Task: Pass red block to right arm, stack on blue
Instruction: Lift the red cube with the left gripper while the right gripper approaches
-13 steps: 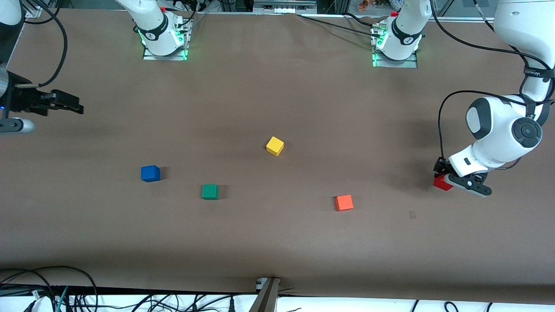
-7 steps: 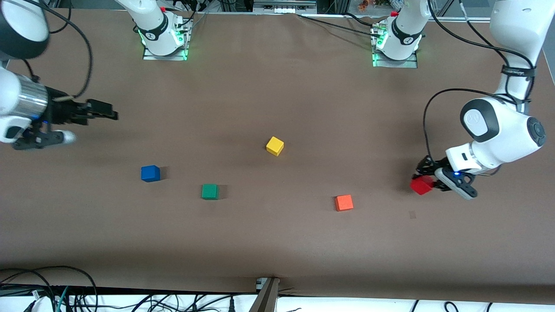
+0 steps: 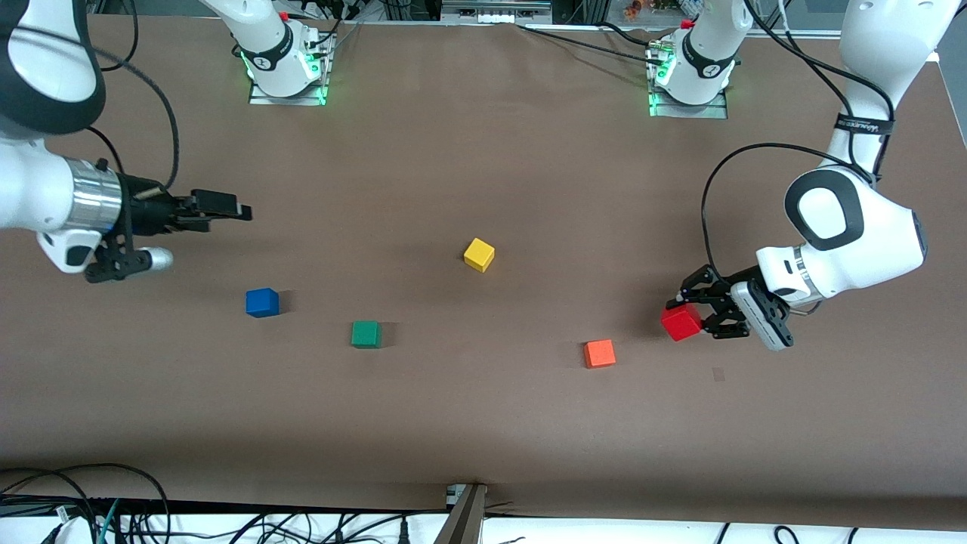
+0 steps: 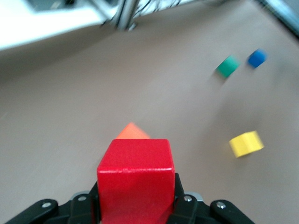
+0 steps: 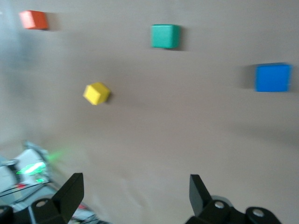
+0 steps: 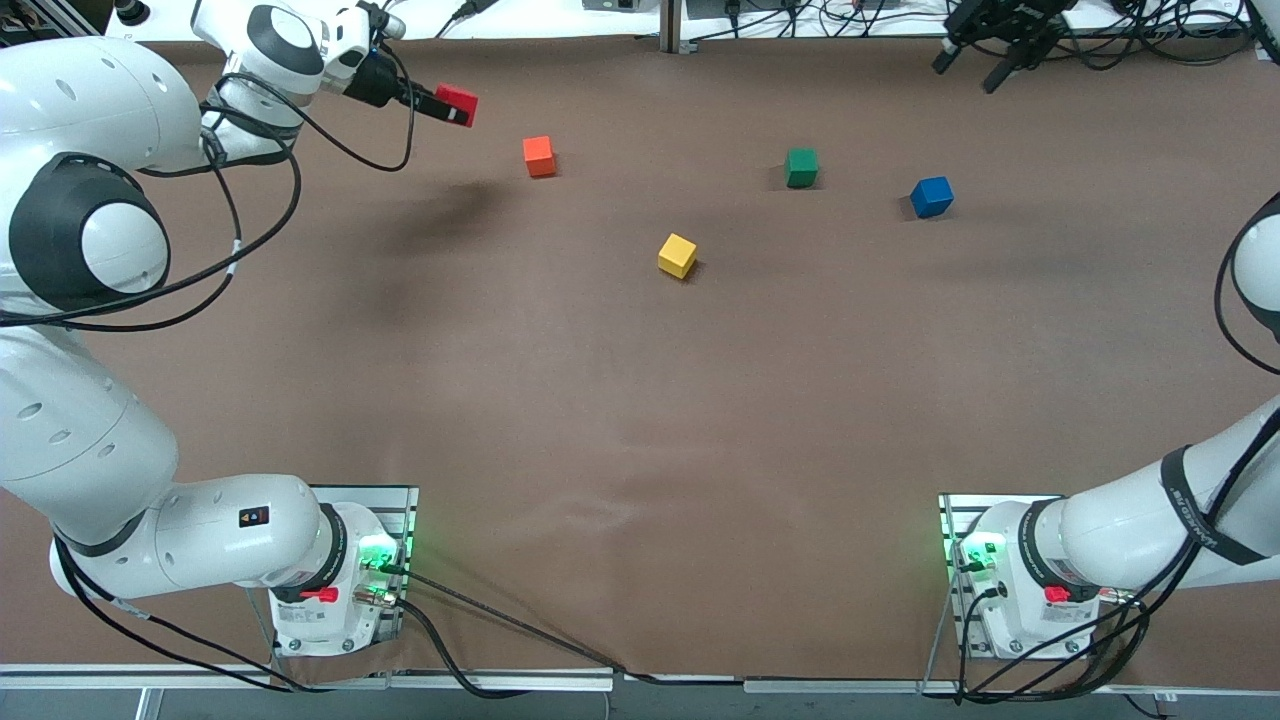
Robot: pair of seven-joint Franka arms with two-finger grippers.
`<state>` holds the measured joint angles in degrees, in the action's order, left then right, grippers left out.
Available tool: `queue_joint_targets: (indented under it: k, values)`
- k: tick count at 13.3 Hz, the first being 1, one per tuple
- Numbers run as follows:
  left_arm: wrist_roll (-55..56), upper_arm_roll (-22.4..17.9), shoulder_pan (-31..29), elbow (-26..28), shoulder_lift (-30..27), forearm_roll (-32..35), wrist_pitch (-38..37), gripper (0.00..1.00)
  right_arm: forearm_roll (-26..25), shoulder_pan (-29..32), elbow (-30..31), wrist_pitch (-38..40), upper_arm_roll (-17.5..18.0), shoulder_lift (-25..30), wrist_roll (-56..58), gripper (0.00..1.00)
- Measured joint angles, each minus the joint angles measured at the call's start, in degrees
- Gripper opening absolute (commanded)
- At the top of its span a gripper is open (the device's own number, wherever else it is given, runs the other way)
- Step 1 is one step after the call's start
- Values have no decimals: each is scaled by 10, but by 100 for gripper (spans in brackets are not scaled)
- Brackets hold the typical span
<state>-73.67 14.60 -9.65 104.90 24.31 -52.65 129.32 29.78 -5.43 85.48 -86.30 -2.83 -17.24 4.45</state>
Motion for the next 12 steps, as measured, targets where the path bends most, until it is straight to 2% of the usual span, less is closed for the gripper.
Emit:
queue_joint_targets:
  k: [3, 5, 7, 10, 12]
  values:
    - [-81, 35, 0, -29, 18, -66, -33, 22, 146, 0, 1, -18, 0, -53, 0, 100]
    - [-140, 74, 0, -54, 44, -114, -35, 18, 249, -5, 0, -29, 2, -89, 2, 100]
    - [-211, 98, 2, -65, 62, -169, -35, 19, 337, -18, 0, -41, 4, -121, 3, 100]
    - [-294, 126, 3, -67, 76, -229, -36, 20, 428, -63, -1, -106, 6, -152, 3, 100]
    - [-342, 133, 17, -68, 84, -264, -36, 20, 470, -93, -1, -145, 8, -166, 3, 100]
